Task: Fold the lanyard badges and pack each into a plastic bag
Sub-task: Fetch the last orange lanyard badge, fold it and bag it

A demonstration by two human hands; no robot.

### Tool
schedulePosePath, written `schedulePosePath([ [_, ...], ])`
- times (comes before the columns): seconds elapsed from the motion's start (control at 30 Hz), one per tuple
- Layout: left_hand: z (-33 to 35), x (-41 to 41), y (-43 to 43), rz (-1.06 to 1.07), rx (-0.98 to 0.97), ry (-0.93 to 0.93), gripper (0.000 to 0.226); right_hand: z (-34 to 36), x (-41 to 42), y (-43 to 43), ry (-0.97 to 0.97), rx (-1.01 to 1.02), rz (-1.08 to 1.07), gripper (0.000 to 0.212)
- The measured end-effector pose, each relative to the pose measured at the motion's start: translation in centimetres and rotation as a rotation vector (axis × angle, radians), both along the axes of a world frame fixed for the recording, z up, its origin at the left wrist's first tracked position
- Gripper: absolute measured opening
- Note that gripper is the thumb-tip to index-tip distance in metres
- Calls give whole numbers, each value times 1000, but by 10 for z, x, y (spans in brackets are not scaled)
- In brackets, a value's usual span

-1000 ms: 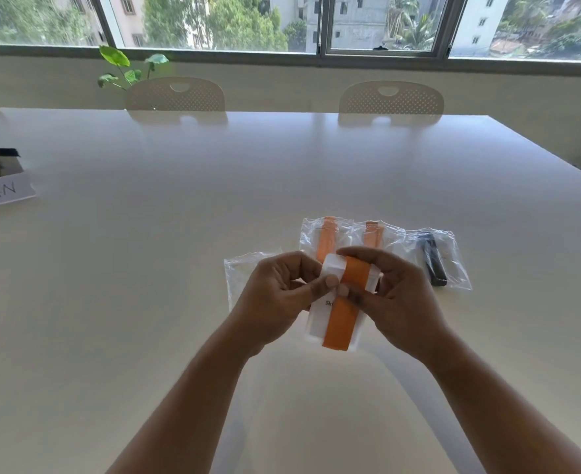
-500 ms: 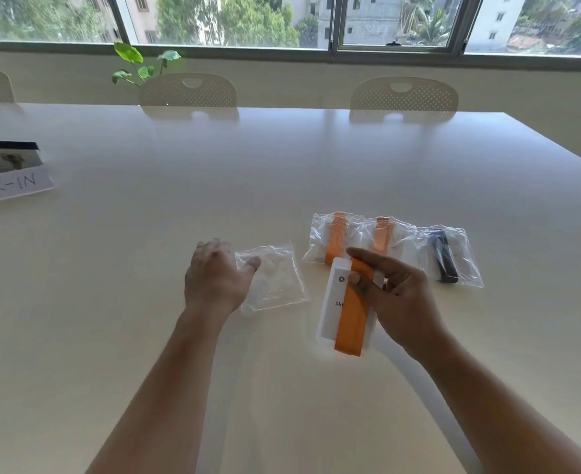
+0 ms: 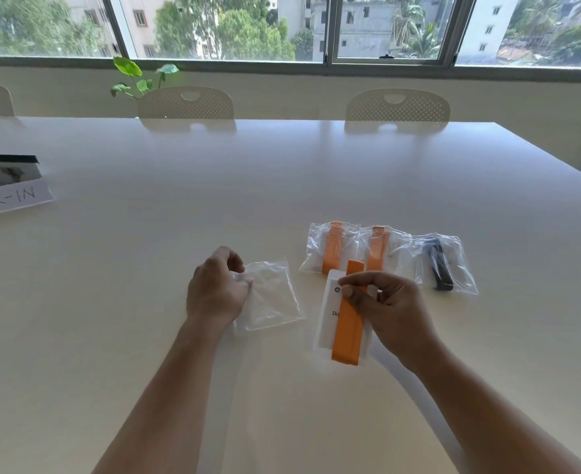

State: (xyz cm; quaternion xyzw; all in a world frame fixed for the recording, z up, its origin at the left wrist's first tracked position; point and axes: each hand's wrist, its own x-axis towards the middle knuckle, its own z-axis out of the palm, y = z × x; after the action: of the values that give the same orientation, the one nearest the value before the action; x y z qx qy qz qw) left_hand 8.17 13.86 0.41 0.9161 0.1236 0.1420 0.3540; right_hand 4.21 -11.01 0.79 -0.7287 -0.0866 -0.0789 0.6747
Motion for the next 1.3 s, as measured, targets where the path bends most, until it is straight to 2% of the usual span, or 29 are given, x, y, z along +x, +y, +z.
schedulePosePath([
  [0.13, 1, 1, 5, -13, -35, -47, 31, -1, 0, 2, 28, 15, 3, 17],
  [0.23, 1, 1, 5, 0, -70, -68, 28, 1, -2, 4, 61, 13, 18, 7],
  [0.27, 3, 1, 4, 8, -93, -83, 26, 0, -2, 3, 63, 13, 25, 12],
  [0.33, 8, -1, 0, 22, -152, -144, 22, 1, -3, 3, 77, 18, 25, 17],
  [0.4, 17, -4, -5, 17, -196, -239, 21, 1, -3, 3, 87, 18, 27, 8],
  [0.47, 26, -10, -11, -6, -201, -360, 21, 2, -3, 2, 90, -3, 23, 16],
  [0.53, 35, -18, -19, -59, -208, -478, 20, 4, -3, 2, 95, -12, 12, 21],
  [0.63, 45, -30, -36, -180, -196, -643, 20, 13, -6, 4, 116, 72, -9, 9],
  [0.77, 45, -43, -61, -392, -56, -761, 15, 22, -8, 4, 168, 235, 2, 23],
  [0.83, 43, -48, -71, -514, 32, -774, 14, 24, -9, 3, 176, 299, 44, 27],
  [0.93, 38, -51, -78, -641, 128, -753, 11, 26, -10, 1, 157, 280, 44, 24],
  [1.1, 38, -53, -79, -621, 110, -692, 9, 25, -10, -1, 167, 269, 54, 20],
  [1.3, 38, -52, -76, -585, 133, -563, 20, 24, -10, 0, 163, 213, -7, 14],
])
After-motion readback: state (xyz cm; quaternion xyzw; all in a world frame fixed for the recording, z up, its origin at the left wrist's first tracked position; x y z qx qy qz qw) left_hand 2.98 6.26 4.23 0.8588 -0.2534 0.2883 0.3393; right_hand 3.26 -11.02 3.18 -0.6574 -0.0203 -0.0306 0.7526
